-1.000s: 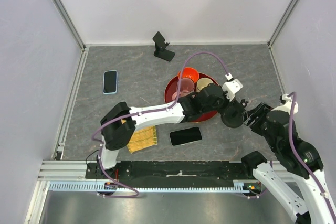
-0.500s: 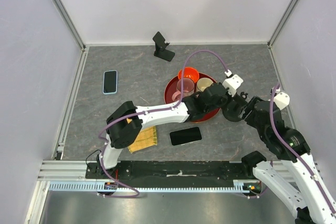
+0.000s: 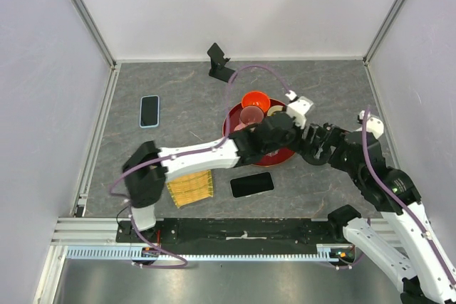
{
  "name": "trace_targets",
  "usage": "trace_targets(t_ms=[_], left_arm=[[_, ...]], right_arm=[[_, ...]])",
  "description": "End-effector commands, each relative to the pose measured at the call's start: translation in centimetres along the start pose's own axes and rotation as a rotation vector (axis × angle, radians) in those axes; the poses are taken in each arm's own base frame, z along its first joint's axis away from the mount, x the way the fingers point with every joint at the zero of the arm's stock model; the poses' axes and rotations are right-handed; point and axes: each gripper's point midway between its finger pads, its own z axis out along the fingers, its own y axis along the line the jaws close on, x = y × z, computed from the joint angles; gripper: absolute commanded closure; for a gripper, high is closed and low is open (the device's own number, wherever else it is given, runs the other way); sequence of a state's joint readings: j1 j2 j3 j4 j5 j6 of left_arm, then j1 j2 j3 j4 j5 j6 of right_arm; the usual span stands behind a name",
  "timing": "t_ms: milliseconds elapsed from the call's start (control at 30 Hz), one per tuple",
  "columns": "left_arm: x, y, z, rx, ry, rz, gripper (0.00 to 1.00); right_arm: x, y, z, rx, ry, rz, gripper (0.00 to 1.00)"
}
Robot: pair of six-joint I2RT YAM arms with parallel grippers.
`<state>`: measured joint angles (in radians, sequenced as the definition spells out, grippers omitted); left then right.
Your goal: Place the phone on the phone stand
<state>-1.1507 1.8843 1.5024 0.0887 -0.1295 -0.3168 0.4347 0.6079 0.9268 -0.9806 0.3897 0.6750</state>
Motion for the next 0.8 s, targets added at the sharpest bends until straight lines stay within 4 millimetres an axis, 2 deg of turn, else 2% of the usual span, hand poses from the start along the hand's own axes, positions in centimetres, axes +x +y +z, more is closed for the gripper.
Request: trace_targets(t_ms=[0, 33, 67, 100, 133, 167, 200, 233, 267, 300, 333, 367, 400, 433, 467, 533, 567, 667, 733, 767], left_arm=[[-7.4, -1.7, -8.3, 0.099, -0.167, -0.134, 0.21], [-7.6, -0.7, -9.2, 0.096, -0.172, -0.150, 0.21], [-7.4, 0.0, -11.4, 0.103, -0.177, -0.182, 0.21], [-6.8, 0.7, -12.2, 0.107, -0.167, -0.197, 0.22], [-6.6, 1.8, -13.2, 0.117, -0.157, -0.215, 0.22], [-3.6, 3.1, -13.7, 0.101, -0.099, -0.254, 0.23], [-4.4, 3.4, -15.9, 0.118, -0.130, -0.270, 0.23], [-3.8, 4.6, -16.8, 0.105, -0.130, -0.288, 0.24], [-0.8, 5.5, -17.5, 0.096, -0.079, -0.317, 0.24], [-1.5, 5.4, -19.6, 0.108, -0.119, -0.324, 0.24], [-1.0, 6.0, -20.3, 0.088, -0.124, -0.336, 0.24], [1.1, 6.5, -21.1, 0.065, -0.091, -0.356, 0.24], [1.4, 6.6, -21.8, 0.059, -0.097, -0.366, 0.24], [0.7, 6.5, -23.3, 0.066, -0.136, -0.375, 0.24], [2.2, 6.9, -23.6, 0.050, -0.110, -0.381, 0.23], [3.3, 7.0, -24.0, 0.046, -0.091, -0.383, 0.23], [5.0, 7.6, -24.0, 0.009, -0.033, -0.390, 0.23], [7.8, 8.4, -23.6, -0.033, 0.048, -0.405, 0.26], [9.6, 9.1, -23.3, -0.072, 0.093, -0.419, 0.30], [10.6, 9.5, -22.8, -0.093, 0.129, -0.422, 0.35]], right_arm=[[1.6, 3.0, -0.4, -0.166, 0.130, -0.143, 0.08], [2.1, 3.7, -0.5, -0.213, 0.151, -0.161, 0.07], [2.6, 4.3, -0.6, -0.261, 0.171, -0.183, 0.06], [3.8, 5.9, -0.7, -0.360, 0.227, -0.219, 0.05], [4.5, 6.5, -0.8, -0.409, 0.260, -0.239, 0.04], [5.1, 7.1, -0.8, -0.446, 0.288, -0.249, 0.04], [6.0, 7.7, -0.4, -0.474, 0.331, -0.260, 0.04], [6.7, 8.3, -0.6, -0.524, 0.364, -0.281, 0.04], [7.2, 8.5, -0.6, -0.539, 0.379, -0.296, 0.04], [7.4, 8.7, -0.3, -0.548, 0.376, -0.308, 0.04], [7.6, 9.0, -0.2, -0.565, 0.375, -0.326, 0.04], [7.8, 9.4, -0.4, -0.589, 0.378, -0.340, 0.04], [8.2, 9.8, 0.0, -0.594, 0.391, -0.345, 0.03], [8.5, 10.0, 0.1, -0.598, 0.406, -0.348, 0.03], [9.1, 10.4, 0.0, -0.595, 0.430, -0.338, 0.03], [10.5, 10.8, 0.8, -0.579, 0.469, -0.313, 0.04], [11.1, 11.8, 0.5, -0.605, 0.483, -0.287, 0.05], [15.5, 12.4, 0.8, -0.605, 0.560, -0.258, 0.06], [17.0, 12.8, 0.8, -0.595, 0.571, -0.271, 0.09], [18.5, 13.0, 0.5, -0.591, 0.598, -0.308, 0.09]])
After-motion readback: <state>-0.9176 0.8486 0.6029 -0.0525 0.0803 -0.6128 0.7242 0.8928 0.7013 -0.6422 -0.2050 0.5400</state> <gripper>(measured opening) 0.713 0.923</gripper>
